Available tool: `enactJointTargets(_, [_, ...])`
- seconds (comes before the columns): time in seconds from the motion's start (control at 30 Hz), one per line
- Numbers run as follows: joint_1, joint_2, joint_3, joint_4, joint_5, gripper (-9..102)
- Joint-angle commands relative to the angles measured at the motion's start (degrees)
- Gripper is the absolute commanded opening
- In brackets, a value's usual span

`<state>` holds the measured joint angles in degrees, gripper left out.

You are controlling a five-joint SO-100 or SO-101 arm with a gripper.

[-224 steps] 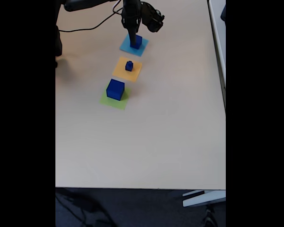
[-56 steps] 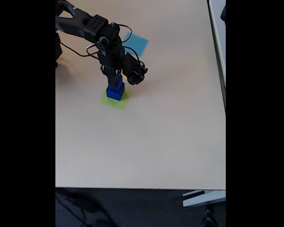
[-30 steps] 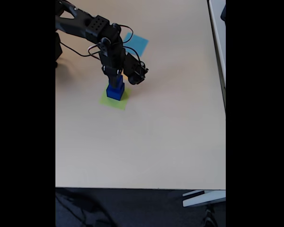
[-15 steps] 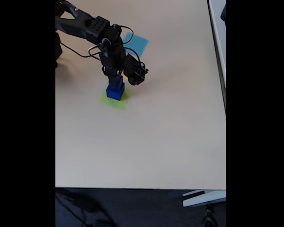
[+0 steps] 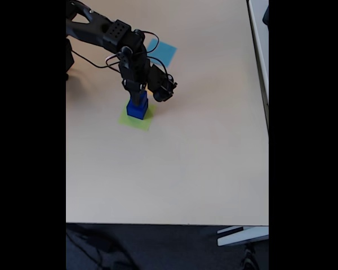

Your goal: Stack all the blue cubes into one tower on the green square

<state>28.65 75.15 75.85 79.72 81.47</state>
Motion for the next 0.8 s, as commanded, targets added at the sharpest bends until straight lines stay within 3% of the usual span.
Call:
enactJointTargets(0.0, [-0.1,0.6,-0.5,-0.7,0.6,6])
enactJointTargets(0.77, [0.4,0.4,0.0,-0.4,0.4,6])
